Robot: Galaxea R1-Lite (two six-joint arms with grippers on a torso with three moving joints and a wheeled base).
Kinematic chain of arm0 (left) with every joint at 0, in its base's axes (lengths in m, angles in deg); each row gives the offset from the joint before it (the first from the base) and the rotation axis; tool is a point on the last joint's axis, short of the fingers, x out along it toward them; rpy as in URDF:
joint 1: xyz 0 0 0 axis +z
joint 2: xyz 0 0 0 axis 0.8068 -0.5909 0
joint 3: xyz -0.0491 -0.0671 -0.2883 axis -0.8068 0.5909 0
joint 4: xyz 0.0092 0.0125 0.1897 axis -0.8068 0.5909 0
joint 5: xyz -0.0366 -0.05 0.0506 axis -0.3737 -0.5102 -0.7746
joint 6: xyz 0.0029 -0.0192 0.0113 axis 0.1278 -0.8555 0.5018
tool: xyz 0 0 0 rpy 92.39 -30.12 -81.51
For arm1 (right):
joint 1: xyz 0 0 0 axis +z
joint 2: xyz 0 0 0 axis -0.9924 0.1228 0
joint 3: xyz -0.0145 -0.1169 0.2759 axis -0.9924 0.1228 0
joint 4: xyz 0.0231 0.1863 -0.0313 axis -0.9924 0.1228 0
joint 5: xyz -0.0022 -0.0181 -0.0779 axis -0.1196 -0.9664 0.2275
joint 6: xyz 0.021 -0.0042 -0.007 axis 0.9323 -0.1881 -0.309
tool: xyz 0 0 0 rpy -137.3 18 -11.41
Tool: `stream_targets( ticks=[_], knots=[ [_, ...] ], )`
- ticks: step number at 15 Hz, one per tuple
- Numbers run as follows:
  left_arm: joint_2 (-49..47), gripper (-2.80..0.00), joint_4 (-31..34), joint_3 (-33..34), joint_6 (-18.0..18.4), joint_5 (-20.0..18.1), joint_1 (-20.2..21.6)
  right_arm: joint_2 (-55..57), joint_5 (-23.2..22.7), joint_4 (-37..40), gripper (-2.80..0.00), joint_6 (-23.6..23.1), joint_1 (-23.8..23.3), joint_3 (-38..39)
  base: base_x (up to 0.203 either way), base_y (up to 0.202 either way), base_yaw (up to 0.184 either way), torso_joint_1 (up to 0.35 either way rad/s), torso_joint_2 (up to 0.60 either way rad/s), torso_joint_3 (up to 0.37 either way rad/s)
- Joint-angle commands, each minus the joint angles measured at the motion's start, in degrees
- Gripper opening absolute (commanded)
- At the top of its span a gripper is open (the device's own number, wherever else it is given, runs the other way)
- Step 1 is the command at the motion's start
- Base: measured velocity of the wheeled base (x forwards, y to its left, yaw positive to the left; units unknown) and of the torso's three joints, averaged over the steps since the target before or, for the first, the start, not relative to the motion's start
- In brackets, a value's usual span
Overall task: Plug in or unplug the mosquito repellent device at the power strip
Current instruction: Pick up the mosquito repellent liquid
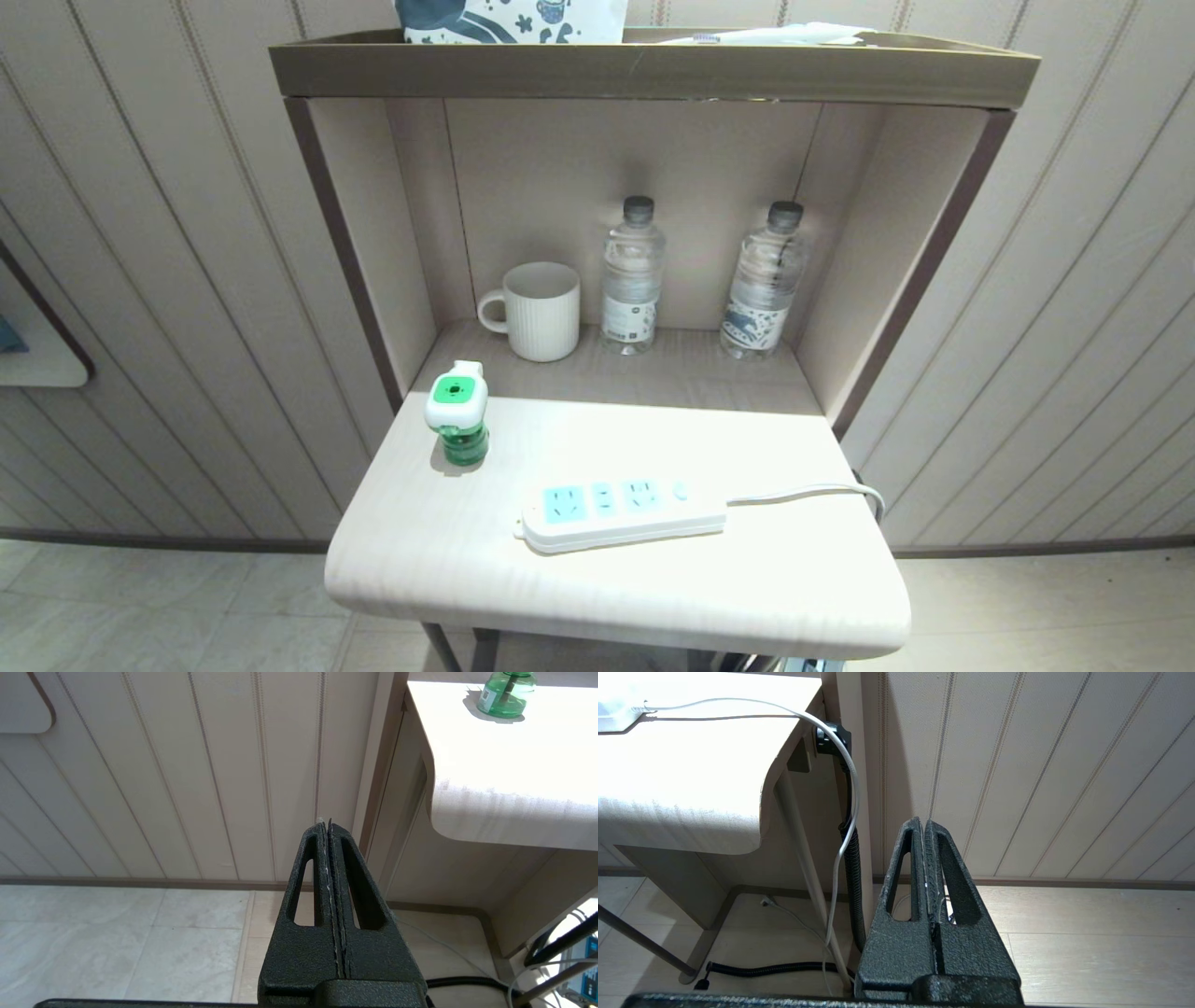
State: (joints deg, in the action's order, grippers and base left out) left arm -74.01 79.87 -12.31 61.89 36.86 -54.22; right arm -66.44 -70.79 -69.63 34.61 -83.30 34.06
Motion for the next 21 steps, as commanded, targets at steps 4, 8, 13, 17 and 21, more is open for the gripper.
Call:
stream_targets(
  ticks=[4,8,13,17,21],
  knots=[
    [-0.08,-2.8,0.01,0.0,0.06,0.01,0.0,0.09,0.0,0.0,-2.8,0.0,0.0,0.0,0.0,0.0,0.0,0.0,0.0,0.0],
    [-0.08,-2.8,0.01,0.0,0.0,0.01,0.0,0.09,0.0,0.0,-2.8,0.0,0.0,0.0,0.0,0.0,0.0,0.0,0.0,0.0],
    [-0.08,-2.8,0.01,0.09,0.0,0.01,0.0,0.09,0.0,0.0,-2.8,0.0,0.0,0.0,0.0,0.0,0.0,0.0,0.0,0.0],
    [-0.08,-2.8,0.01,0.0,0.0,0.01,0.0,0.09,0.0,0.0,-2.8,0.0,0.0,0.0,0.0,0.0,0.0,0.0,0.0,0.0],
    [-0.08,-2.8,0.01,0.0,0.09,0.01,0.0,0.09,0.0,0.0,-2.8,0.0,0.0,0.0,0.003,0.073,-0.006,0.002,0.0,0.001]
  ],
)
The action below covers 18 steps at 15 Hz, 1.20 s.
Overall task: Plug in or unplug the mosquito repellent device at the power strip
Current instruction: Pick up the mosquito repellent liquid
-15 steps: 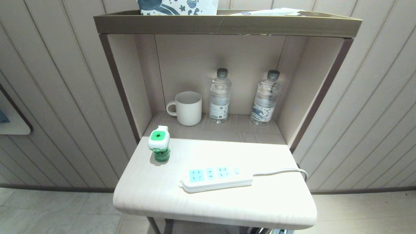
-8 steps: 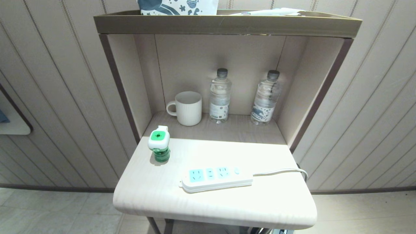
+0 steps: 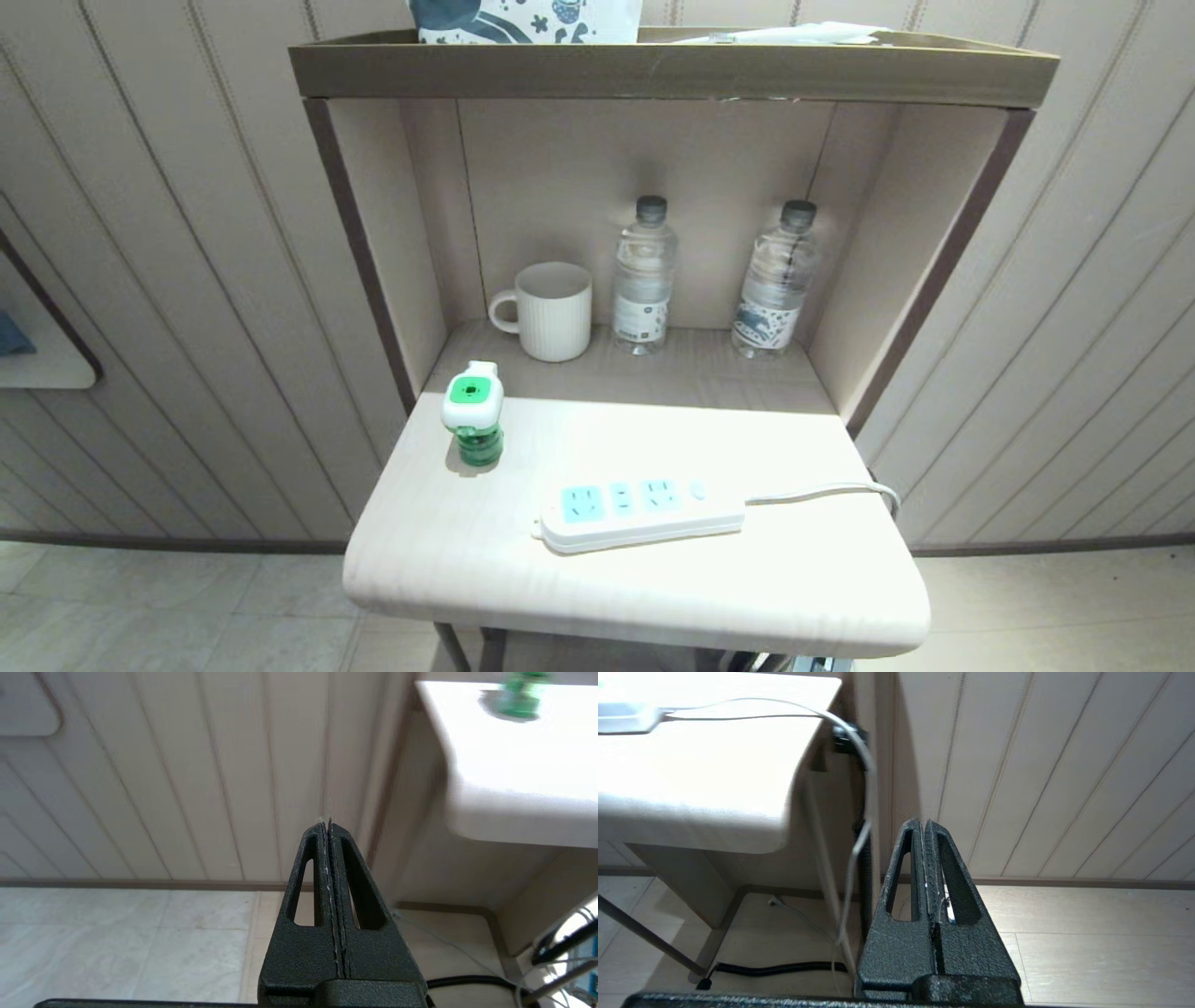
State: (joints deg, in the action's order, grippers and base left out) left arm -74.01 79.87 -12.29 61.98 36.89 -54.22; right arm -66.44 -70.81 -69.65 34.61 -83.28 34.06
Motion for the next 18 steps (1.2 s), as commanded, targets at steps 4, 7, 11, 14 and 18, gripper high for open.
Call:
stream_targets(
  ticks=[4,7,11,14,18],
  knots=[
    [-0.08,-2.8,0.01,-0.02,0.0,-0.02,0.0,0.09,0.02,0.02,-2.8,0.0,-0.05,0.0,0.0,0.197,-0.003,0.001,0.0,0.001],
    [-0.08,-2.8,0.01,-0.02,0.0,-0.02,0.0,0.16,0.02,0.02,-2.8,0.0,-0.03,0.0,0.0,0.192,0.001,0.007,0.0,0.001],
    [-0.08,-2.8,0.01,-0.02,0.0,-0.02,0.0,0.09,0.02,0.02,-2.8,0.0,-0.02,0.0,0.0,0.197,-0.003,0.0,0.0,0.002],
    [-0.08,-2.8,0.01,-0.02,0.0,-0.02,0.0,0.18,0.02,0.02,-2.8,0.0,-0.02,0.0,0.0,0.196,-0.002,0.005,0.0,0.003],
    [-0.08,-2.8,0.01,-0.02,0.0,0.07,0.0,0.09,0.02,0.02,-2.8,0.0,-0.02,0.0,0.0,0.194,0.0,0.004,0.0,0.001]
  ],
)
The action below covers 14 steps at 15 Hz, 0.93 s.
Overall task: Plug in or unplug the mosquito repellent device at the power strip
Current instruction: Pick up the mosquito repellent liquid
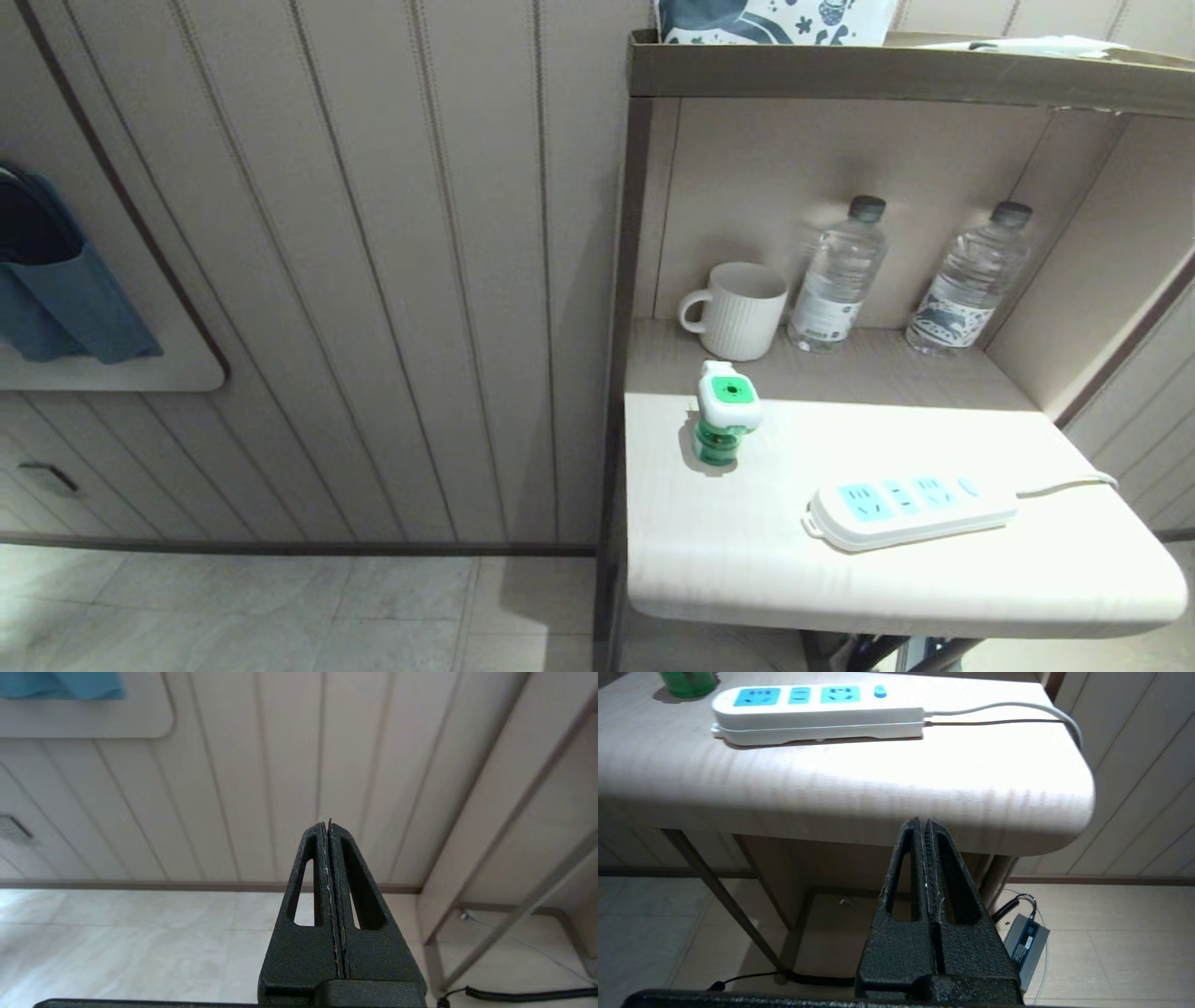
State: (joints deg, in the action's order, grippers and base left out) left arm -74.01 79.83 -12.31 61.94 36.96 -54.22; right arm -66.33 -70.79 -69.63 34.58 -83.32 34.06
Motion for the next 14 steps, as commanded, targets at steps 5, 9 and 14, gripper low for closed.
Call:
stream_targets(
  ticks=[5,9,14],
  knots=[
    [-0.08,-2.8,0.04,0.09,0.04,0.0,0.0,-0.02,0.0,0.0,-2.8,-0.07,-0.06,0.0,0.0,0.071,-0.003,0.001,0.0,0.001],
    [-0.08,-2.8,0.04,0.09,0.04,0.0,0.0,-0.09,-0.24,0.22,-2.8,-0.86,0.0,-0.26,0.0,0.0,0.0,0.0,0.0,0.0],
    [-0.08,-2.8,0.04,0.09,0.04,0.0,0.0,3.68,-1.28,1.76,-2.8,-1.57,0.02,-10.82,0.0,0.0,0.0,0.0,0.0,0.0]
  ],
)
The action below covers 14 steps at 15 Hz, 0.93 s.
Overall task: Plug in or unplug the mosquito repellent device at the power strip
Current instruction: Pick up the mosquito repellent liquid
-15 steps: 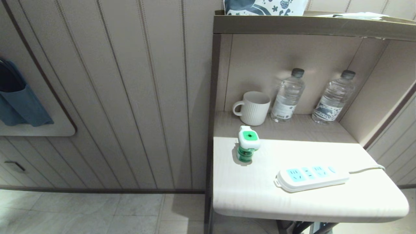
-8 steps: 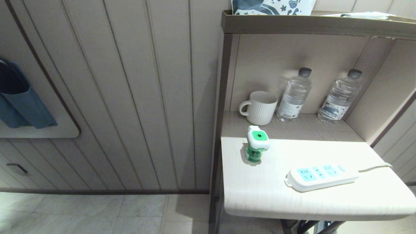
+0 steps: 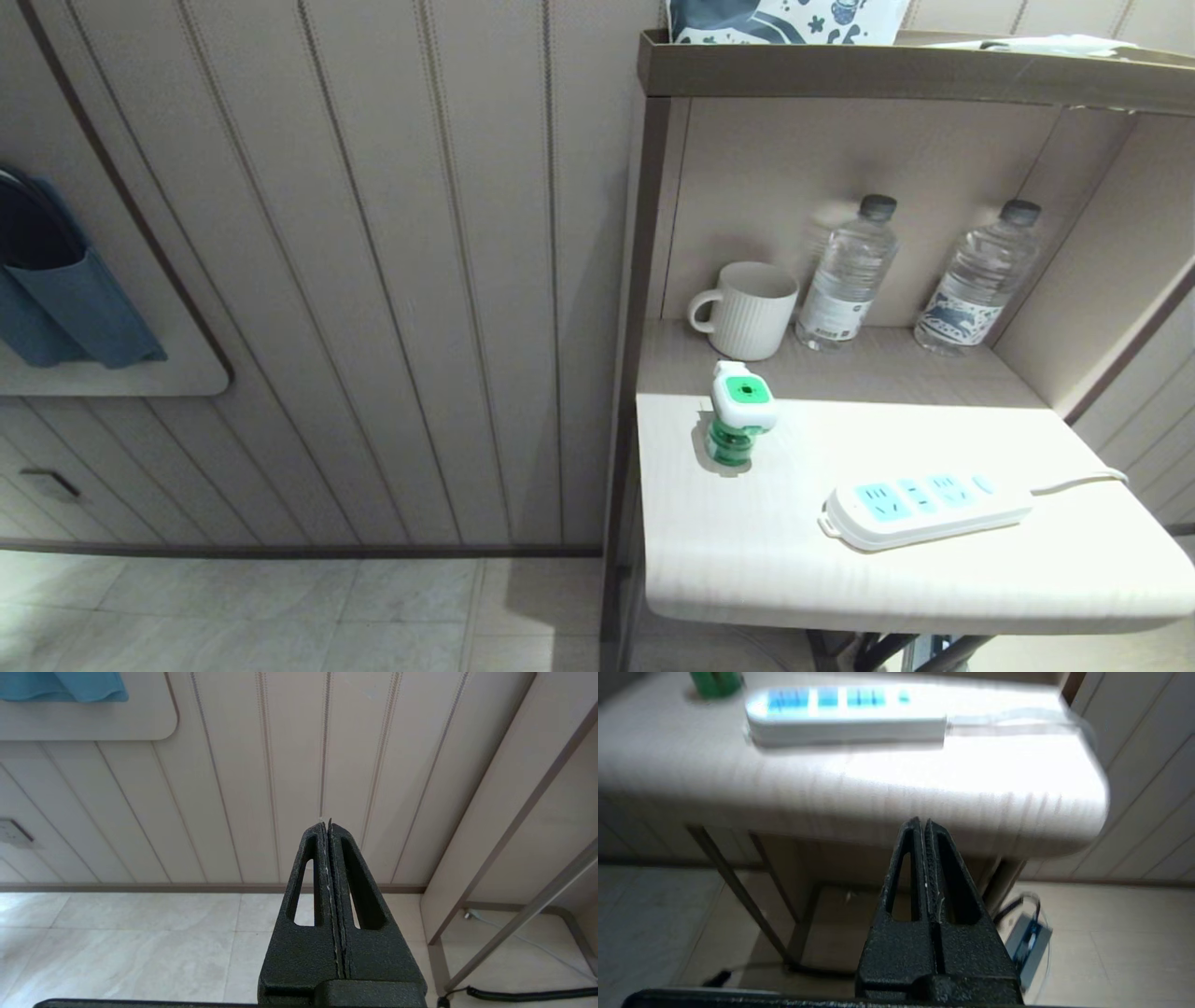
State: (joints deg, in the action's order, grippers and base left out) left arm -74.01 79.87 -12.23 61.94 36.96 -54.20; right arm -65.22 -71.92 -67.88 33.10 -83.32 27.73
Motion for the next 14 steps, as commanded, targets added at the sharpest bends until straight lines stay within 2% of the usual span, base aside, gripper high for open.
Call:
stream_targets(
  ticks=[1,3,5,8,10,11,12,14],
  knots=[
    [-0.08,-2.8,0.01,0.0,0.04,0.0,-0.02,6.13,-0.38,0.92,-2.8,0.0,0.04,-9.46,0.0,0.0,0.0,0.0,0.0,0.0],
    [-0.08,-2.8,0.01,0.0,0.04,0.0,-0.02,14.21,-1.46,1.91,-2.8,0.41,-0.09,-18.62,0.0,0.0,0.0,0.0,0.0,0.0],
    [-0.08,-2.8,0.01,0.0,0.04,0.0,-0.02,21.54,-5.12,2.35,-2.8,1.56,-0.29,-27.34,0.0,0.0,0.0,0.0,0.0,0.0],
    [-0.08,-2.8,0.01,0.0,0.04,0.0,-0.02,34.5,-9.4,2.67,-2.8,4.23,-0.12,-36.68,0.0,0.0,0.0,0.0,0.0,0.0],
    [-0.07,-2.8,0.01,0.0,0.04,0.0,-0.02,43.82,-10.53,2.78,-2.8,6.61,1.28,-42.52,0.0,0.0,0.0,0.0,0.0,0.0],
    [-0.08,-2.8,0.01,0.0,0.04,0.0,-0.02,47.94,-10.05,2.8,-2.8,7.65,3.66,-44.76,0.0,0.0,0.0,0.0,0.0,0.0],
    [-0.08,-2.8,0.01,0.0,0.04,0.0,-0.02,51.05,-7.6,2.65,-2.8,8.26,7.83,-46.19,0.0,0.0,0.0,0.0,0.0,0.0],
    [-0.08,-2.8,0.01,0.0,0.04,0.0,-0.02,56.18,2.18,2.29,-2.8,8.98,19.09,-48.28,0.0,0.0,0.0,0.0,0.0,0.0]
  ],
)
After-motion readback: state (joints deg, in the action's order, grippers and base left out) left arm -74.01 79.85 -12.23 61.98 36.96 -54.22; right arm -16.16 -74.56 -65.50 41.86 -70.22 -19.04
